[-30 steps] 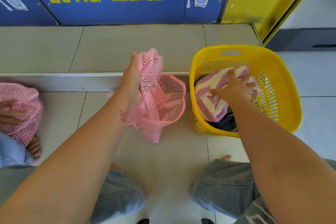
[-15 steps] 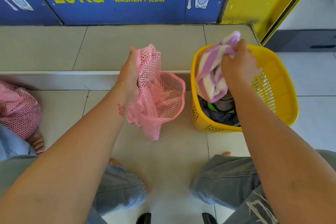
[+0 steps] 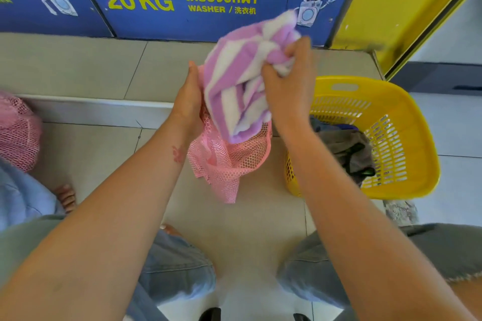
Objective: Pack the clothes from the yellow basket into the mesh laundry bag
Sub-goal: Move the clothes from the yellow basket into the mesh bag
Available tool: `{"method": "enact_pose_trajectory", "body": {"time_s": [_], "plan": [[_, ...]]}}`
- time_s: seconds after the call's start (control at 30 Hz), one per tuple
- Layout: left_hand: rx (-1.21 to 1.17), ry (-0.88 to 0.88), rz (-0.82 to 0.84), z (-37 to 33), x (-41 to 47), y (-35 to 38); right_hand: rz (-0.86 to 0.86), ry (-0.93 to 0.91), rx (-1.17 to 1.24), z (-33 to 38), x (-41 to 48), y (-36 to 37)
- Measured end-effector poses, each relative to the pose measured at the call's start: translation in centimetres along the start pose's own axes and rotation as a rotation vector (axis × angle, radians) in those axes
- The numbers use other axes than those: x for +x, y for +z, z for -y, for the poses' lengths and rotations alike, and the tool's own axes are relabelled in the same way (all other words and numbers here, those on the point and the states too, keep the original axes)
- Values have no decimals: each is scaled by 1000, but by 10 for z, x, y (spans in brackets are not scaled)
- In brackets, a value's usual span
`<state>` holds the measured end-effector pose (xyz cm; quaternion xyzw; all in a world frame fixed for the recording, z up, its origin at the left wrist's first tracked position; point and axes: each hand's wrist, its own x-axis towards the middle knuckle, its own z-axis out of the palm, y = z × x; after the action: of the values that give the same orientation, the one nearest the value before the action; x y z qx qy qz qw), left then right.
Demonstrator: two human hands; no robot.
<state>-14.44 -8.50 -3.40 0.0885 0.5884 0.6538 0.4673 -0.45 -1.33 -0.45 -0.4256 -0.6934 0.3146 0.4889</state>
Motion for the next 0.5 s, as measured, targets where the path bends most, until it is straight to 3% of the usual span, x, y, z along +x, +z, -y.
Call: {"method": "enact_pose_trajectory", "body": {"time_s": [0.1, 0.17, 0.33, 0.43, 0.5], "plan": [[-71, -26, 66, 0, -1, -3, 254, 213, -5, -37, -49, 39], [-106, -64, 91, 0, -1, -7, 461, 233, -96, -66, -72, 52], [-113, -9, 93, -11, 3, -15, 883, 145, -679, -115, -78, 50], [-72, 48, 136, -19, 2, -15, 738, 93, -997, -117, -69, 39], [-48, 76, 181, -23, -1, -10, 633, 38, -1083, -108, -62, 36]]}}
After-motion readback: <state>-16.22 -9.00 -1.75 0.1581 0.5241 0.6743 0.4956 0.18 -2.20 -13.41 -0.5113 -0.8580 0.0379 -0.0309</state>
